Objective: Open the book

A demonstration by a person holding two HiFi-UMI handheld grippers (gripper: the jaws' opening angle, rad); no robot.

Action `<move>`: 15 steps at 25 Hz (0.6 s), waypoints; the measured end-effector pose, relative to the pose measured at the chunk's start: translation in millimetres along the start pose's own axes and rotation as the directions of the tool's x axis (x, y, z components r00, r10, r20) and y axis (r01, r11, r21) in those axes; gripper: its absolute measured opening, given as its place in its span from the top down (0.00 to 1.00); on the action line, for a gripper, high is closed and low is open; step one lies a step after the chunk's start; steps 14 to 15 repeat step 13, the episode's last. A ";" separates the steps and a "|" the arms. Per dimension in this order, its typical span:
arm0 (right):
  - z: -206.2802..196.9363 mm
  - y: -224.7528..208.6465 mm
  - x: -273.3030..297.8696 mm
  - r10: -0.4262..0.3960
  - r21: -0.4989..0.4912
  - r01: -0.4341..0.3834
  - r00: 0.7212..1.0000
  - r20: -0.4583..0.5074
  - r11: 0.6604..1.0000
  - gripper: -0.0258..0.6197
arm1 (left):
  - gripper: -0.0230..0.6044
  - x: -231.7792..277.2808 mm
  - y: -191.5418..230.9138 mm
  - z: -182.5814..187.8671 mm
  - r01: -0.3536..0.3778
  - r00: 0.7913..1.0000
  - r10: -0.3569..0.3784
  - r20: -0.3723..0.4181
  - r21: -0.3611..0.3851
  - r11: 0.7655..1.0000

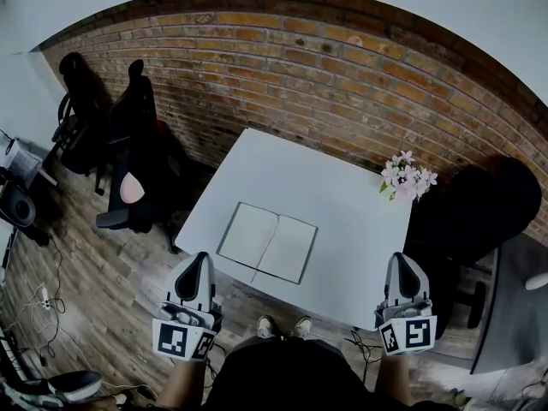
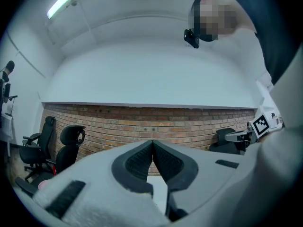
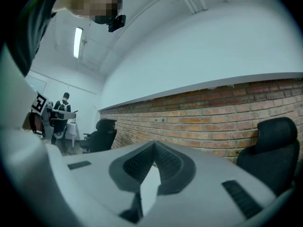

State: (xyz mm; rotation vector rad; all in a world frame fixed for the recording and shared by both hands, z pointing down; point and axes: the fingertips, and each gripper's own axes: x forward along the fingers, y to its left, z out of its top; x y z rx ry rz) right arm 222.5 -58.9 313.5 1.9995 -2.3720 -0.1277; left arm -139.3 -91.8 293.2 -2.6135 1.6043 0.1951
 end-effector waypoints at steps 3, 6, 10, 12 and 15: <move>1.0 3.9 -1.9 0.007 -0.003 -0.007 1.000 -0.002 1.000 0.94 | 0.92 -1.0 -1.0 0.8 0.004 1.000 -0.004 0.004 -0.007 1.000; 5.2 7.1 -2.8 0.012 -0.011 -0.012 1.000 0.004 1.000 0.94 | 0.92 0.0 -2.2 2.9 0.012 1.000 -0.012 0.011 -0.004 1.000; 7.8 5.3 -9.2 0.007 -0.017 -0.006 1.000 0.007 1.000 0.94 | 0.92 -1.2 -5.6 3.6 0.018 1.000 -0.018 0.016 -0.010 1.000; 10.7 4.6 -12.2 0.003 -0.020 -0.003 1.000 0.011 1.000 0.94 | 0.92 -2.6 -7.6 5.7 0.022 1.000 -0.021 0.021 -0.009 1.000; 12.3 4.4 -13.6 0.002 -0.022 -0.002 1.000 0.014 1.000 0.94 | 0.92 -3.3 -8.5 6.9 0.024 0.999 -0.023 0.024 -0.008 1.000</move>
